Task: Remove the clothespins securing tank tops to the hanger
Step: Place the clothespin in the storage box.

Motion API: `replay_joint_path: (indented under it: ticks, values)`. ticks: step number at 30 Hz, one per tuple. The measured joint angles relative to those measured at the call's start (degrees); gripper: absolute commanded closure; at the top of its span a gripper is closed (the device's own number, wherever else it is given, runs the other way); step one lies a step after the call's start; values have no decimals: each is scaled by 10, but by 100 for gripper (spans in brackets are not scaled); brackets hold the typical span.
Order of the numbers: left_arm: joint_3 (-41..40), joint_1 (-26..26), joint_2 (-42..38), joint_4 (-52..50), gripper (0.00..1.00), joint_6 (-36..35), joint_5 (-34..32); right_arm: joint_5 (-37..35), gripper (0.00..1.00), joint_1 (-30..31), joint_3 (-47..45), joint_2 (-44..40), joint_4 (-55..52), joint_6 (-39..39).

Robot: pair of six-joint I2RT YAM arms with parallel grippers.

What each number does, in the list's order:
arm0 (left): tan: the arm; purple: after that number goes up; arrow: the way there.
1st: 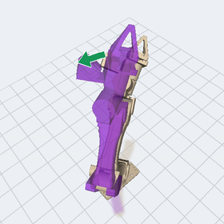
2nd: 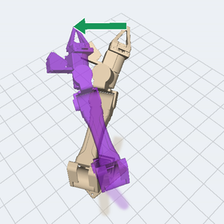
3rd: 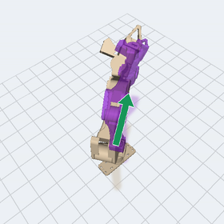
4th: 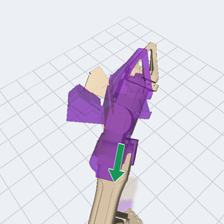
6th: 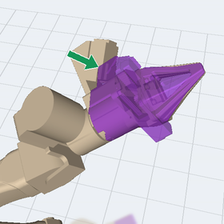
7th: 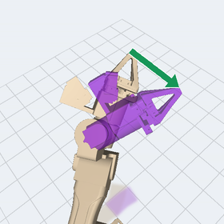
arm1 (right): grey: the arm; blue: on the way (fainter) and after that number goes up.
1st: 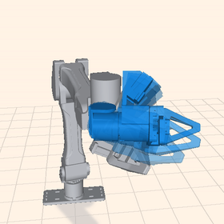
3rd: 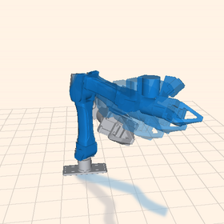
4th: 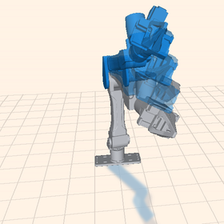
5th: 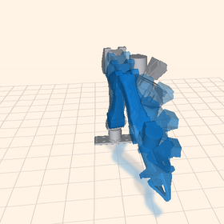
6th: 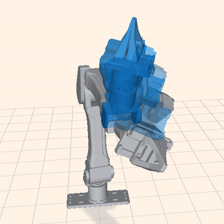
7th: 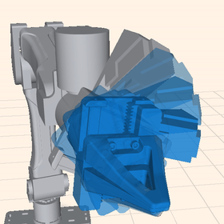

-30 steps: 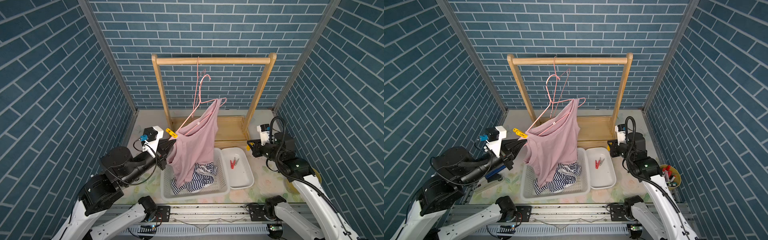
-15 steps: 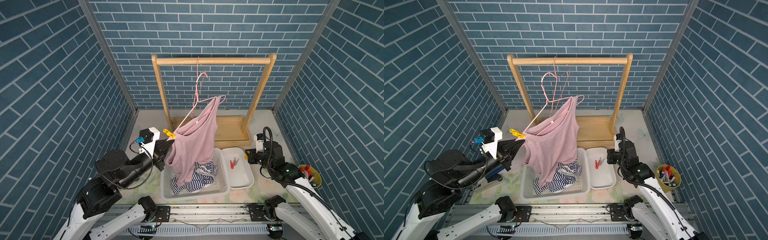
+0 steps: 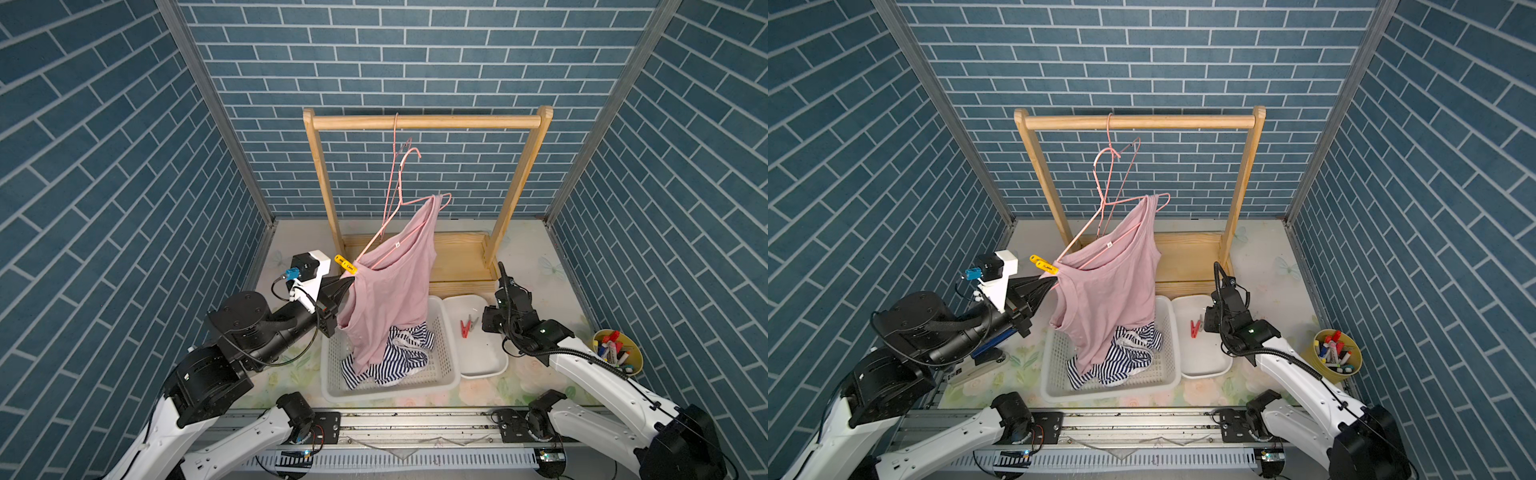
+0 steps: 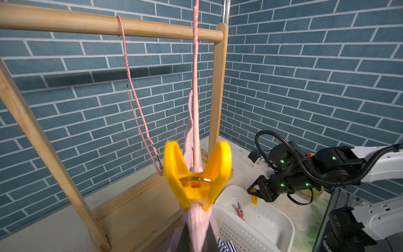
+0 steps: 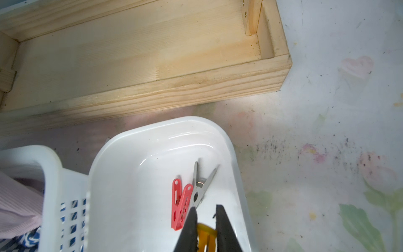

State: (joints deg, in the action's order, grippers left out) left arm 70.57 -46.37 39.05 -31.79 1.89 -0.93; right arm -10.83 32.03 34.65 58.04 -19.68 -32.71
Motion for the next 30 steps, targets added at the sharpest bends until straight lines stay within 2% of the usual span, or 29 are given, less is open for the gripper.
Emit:
replay_joint_path:
  ticks: [2, 7, 15, 19, 23, 30]
  values:
    - [0, 0, 2, 0, 100, -1, -2, -3, 100, 2, 0, 13, 10, -1]
    - [0, 0, 2, 0, 100, -2, -6, -2, 92, 3, -3, 41, 39, -1]
    - [0, 0, 2, -1, 100, -3, -11, 6, 62, 6, -9, 63, 64, -12]
    - [0, 0, -1, -1, 100, -3, -15, 7, 58, 7, -9, 64, 70, -16]
    - [-1, 0, -4, -1, 100, -3, -16, 7, 57, 9, -9, 64, 72, -16]
    - [-2, 0, -6, -3, 100, -3, -19, 42, 40, 17, -3, 41, 90, 7]
